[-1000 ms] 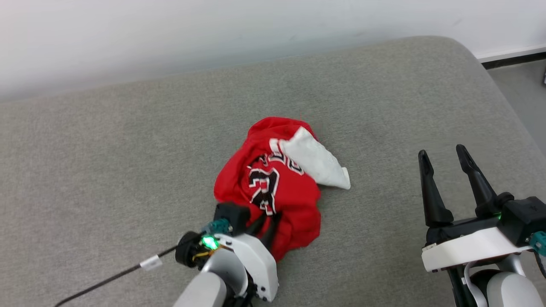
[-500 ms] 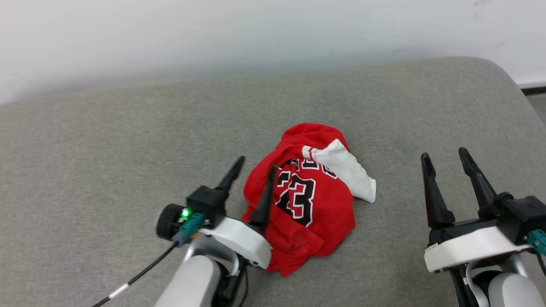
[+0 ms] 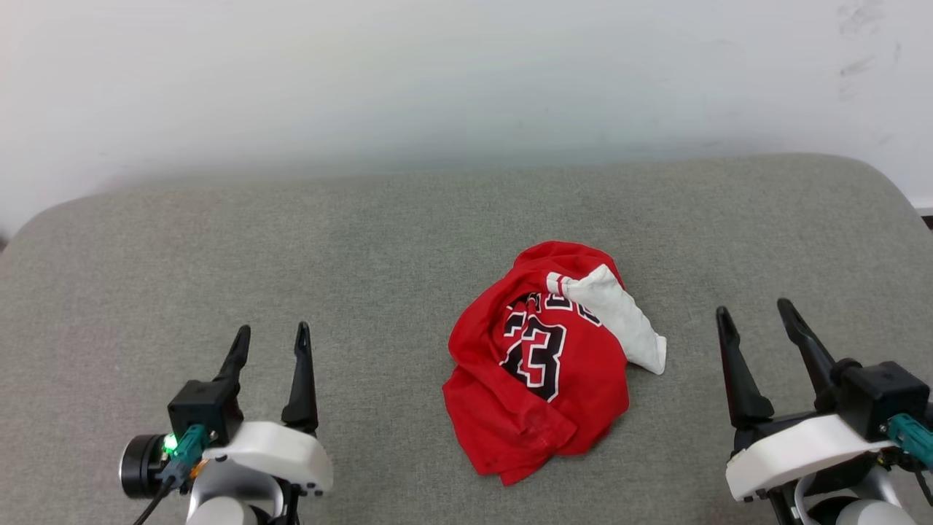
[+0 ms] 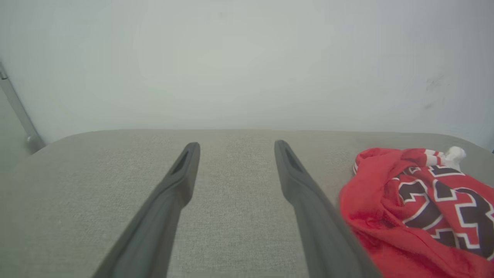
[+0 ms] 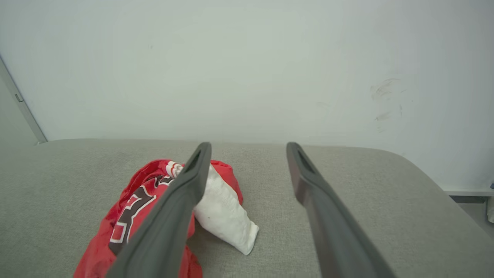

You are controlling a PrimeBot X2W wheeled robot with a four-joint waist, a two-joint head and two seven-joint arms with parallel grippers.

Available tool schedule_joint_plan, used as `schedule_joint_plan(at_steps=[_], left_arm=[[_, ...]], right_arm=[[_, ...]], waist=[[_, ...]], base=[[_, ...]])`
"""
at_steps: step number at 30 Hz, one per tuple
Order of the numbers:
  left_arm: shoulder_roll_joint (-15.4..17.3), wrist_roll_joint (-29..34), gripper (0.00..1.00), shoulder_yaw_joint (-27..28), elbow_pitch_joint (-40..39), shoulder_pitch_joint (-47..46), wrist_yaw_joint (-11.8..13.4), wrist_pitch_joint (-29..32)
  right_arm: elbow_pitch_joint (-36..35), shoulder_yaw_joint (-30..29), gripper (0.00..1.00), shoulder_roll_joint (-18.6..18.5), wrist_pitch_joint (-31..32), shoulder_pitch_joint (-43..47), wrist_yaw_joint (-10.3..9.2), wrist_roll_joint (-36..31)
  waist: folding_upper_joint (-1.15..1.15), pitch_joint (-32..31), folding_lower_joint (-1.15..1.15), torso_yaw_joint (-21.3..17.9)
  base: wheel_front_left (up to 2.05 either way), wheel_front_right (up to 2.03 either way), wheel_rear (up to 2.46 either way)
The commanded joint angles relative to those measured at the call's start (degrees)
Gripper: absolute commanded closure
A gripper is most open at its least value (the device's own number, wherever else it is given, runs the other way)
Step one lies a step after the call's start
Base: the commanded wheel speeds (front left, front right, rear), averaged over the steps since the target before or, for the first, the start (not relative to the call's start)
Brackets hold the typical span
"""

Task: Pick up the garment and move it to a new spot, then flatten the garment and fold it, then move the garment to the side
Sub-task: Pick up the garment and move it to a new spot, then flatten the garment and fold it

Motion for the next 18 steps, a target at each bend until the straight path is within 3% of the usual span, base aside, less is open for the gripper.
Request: schedule_joint_plan(at_steps=[1, 13, 18], left_arm=[[0.36, 0.27, 0.0, 0.15, -0.78, 1.25, 0.45, 0.43], [1.08, -0.34, 0.0, -0.29, -4.88, 4.53, 1.83, 2.68], [1.14, -0.42, 0.0, -0.29, -5.66, 4.64, 2.24, 2.83]], right_arm=[[-0.14, 0.01, 0.0, 0.16, 0.31, 0.96, -0.02, -0.06], [-0.64, 0.16, 0.0, 0.16, 1.44, 2.04, -0.02, 0.38], [2.13, -2.42, 0.0, 0.14, 3.53, 1.19, -0.02, 1.29]], waist=[[0.0, -0.51, 0.0, 0.12], [0.0, -1.12, 0.0, -0.44], [0.0, -1.03, 0.0, -0.71]], base=[[0.0, 0.0, 0.0], [0.0, 0.0, 0.0], [0.0, 0.0, 0.0]])
